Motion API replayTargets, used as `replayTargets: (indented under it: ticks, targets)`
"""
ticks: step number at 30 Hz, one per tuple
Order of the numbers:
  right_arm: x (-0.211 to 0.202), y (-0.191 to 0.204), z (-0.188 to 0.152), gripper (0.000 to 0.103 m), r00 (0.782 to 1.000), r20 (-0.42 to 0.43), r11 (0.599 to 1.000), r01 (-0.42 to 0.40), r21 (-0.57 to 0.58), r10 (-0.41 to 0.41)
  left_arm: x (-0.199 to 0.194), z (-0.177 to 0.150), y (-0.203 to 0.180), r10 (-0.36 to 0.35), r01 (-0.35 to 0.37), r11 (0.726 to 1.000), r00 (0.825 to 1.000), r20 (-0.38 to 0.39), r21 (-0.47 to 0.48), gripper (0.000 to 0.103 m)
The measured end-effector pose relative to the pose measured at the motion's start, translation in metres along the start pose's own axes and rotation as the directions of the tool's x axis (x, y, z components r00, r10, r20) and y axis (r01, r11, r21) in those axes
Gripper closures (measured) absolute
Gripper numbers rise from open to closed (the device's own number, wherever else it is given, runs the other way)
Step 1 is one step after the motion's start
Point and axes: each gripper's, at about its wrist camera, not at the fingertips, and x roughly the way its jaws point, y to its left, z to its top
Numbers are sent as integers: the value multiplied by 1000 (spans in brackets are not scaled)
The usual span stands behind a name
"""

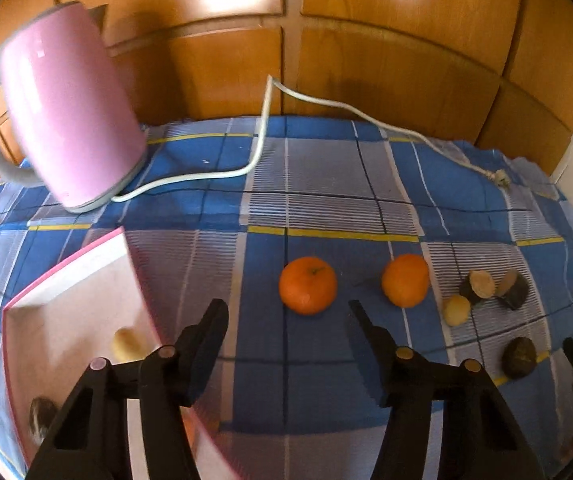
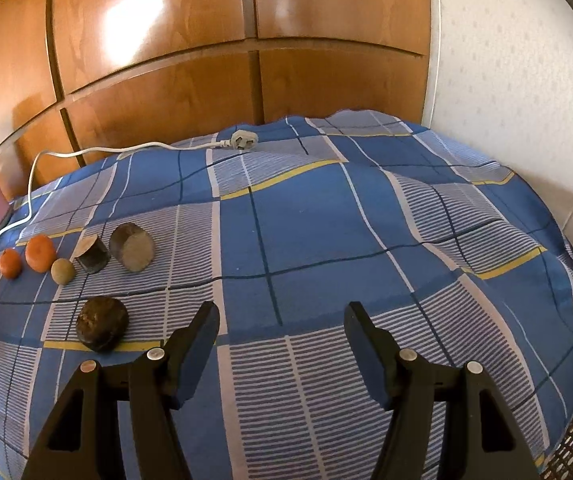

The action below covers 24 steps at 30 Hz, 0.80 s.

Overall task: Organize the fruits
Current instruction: 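Reach the left tool to the orange and grasp it, then hold the orange in the left tool while the right tool grasps the dark square slice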

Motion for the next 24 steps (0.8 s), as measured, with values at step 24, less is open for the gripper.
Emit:
replayTargets:
  ticks: [24]
  targets:
    - [13,-1,-4,37,999,5,999,-33,8,33,-32,-48,-56,-104,101,993,993,53,61,63]
